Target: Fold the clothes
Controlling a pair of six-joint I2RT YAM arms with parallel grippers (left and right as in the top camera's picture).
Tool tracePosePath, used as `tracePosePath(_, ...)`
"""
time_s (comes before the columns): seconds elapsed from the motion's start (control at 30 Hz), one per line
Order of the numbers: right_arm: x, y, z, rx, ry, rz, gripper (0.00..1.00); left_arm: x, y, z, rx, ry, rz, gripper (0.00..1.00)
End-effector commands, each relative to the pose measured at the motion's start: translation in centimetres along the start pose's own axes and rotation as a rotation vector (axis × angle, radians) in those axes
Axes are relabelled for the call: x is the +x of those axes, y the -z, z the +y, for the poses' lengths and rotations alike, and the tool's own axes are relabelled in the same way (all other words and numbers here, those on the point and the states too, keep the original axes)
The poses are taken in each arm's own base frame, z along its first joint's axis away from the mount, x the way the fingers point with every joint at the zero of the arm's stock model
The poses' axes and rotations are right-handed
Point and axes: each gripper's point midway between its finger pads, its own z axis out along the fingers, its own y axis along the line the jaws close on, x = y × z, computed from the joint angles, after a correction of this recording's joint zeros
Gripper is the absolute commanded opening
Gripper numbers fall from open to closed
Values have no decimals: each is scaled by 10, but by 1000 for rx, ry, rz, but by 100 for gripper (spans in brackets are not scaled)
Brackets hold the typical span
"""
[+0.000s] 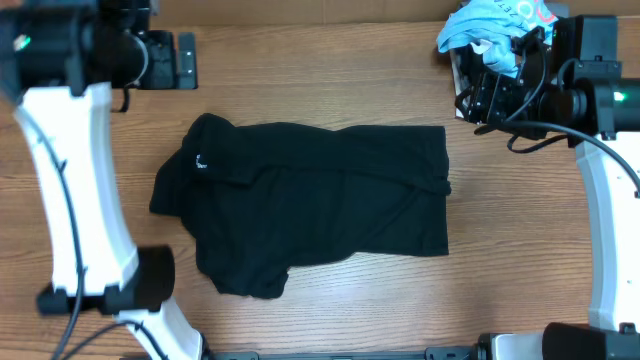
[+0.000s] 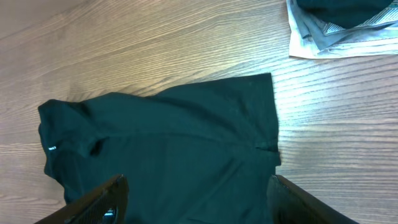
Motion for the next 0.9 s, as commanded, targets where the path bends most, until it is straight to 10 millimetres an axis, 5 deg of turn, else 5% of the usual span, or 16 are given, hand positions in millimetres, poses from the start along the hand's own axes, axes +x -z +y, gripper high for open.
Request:
tracePosePath(0.0,-3,25,9,-17,17,-64,75,2,68,-9,34,-6,-156,100)
tracePosePath(0.2,5,58,19,-33,35,-132,75,14,122,-12,40,2,-277,100)
tracePosePath(0.5,39,105,26,-32,47,-176,75,41,152,-23,106,32,-305,100)
tracePosePath(0.7,72,105,12,33,-11,-68,75,79,127,-3,3,101,-170,100)
tracePosePath(0.87,86,92,2,59,-66,1,75,111,69,3,-33,165,48,100)
